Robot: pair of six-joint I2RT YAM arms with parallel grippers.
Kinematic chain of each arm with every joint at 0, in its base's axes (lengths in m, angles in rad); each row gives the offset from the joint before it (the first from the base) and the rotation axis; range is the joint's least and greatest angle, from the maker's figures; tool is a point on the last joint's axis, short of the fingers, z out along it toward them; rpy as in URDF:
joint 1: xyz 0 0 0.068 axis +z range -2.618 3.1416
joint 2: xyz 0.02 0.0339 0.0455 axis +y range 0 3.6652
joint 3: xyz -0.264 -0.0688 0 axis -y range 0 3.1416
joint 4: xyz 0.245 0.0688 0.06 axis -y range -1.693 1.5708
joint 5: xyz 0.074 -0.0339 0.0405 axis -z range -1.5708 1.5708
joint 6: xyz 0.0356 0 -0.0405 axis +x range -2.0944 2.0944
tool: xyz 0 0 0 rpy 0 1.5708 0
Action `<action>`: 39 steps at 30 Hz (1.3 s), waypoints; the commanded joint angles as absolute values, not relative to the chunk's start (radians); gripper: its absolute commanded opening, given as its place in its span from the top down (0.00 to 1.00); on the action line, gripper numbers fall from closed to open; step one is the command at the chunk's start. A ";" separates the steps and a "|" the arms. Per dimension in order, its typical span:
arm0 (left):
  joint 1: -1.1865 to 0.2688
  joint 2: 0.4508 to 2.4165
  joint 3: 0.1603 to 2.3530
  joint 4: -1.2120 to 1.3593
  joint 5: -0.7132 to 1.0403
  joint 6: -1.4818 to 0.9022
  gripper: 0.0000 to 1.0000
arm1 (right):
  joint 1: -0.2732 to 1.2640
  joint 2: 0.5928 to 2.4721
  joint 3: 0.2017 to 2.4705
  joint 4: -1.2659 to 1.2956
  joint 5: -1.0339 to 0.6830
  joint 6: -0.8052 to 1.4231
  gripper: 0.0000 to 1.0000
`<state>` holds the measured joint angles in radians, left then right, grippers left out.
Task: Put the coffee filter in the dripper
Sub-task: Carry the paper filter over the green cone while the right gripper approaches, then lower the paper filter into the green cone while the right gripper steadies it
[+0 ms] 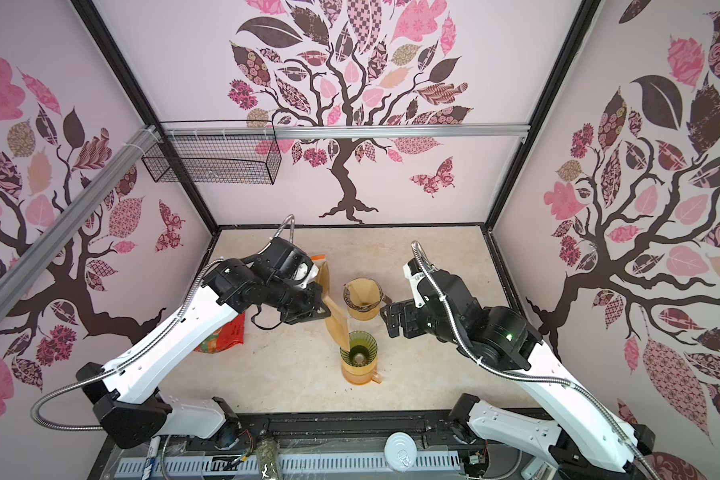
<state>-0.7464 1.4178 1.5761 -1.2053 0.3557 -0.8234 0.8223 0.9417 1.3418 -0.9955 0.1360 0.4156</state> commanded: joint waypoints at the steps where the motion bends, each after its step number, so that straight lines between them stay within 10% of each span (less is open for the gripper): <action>1: -0.790 1.427 1.633 -1.267 0.320 -0.795 1.00 | 0.820 0.934 1.352 -0.967 0.080 0.367 0.00; 39: -0.928 1.690 1.726 -1.349 0.283 -0.739 1.00 | 0.961 1.033 1.090 -0.855 0.084 0.445 0.05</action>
<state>-0.9291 1.6859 1.6726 -1.3060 0.3134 -0.7696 0.9592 1.0199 1.0851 -0.8703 0.0399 0.4305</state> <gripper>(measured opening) 0.049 0.954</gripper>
